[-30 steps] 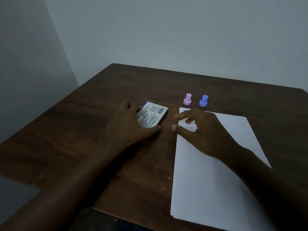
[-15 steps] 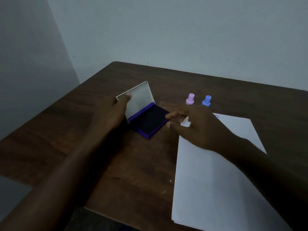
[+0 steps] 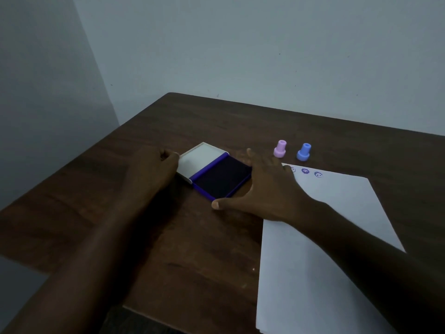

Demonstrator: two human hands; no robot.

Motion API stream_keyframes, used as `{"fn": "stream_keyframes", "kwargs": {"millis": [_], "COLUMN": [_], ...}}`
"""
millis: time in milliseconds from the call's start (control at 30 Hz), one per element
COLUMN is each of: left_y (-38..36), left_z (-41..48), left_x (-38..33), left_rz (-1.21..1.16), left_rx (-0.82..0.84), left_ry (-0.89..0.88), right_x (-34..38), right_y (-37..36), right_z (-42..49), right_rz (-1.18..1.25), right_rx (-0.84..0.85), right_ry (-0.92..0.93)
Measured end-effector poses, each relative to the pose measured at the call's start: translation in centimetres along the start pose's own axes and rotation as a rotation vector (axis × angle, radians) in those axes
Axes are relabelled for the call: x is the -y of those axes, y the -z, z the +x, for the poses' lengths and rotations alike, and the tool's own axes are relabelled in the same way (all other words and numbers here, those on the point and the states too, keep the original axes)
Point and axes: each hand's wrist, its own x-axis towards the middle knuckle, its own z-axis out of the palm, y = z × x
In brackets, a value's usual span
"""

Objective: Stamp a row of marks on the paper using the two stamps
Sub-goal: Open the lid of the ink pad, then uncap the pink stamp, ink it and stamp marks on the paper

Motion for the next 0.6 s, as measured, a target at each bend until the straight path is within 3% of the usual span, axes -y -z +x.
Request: {"fn": "stream_keyframes", "kwargs": {"millis": [333,433,600], "left_y": [-0.5,-0.5,-0.3], "left_z": [0.3,0.1,-0.9], "left_x": [0.1,-0.2,-1.3], "left_rz": [0.085,0.059,-0.006], "left_rx": [0.013,0.008,-0.038], "left_ry": [-0.013,-0.05,-0.068], "right_x": [-0.6,-3.1,-8.3], "right_y": [0.4,2.7,6.5], "right_z": [-0.9,0.3,4.5], "right_rz": [0.069,0.142,-0.076], "right_rx": [-0.037,-0.212,-0.409], "right_ry": [-0.003,-0.078,-0.11]}}
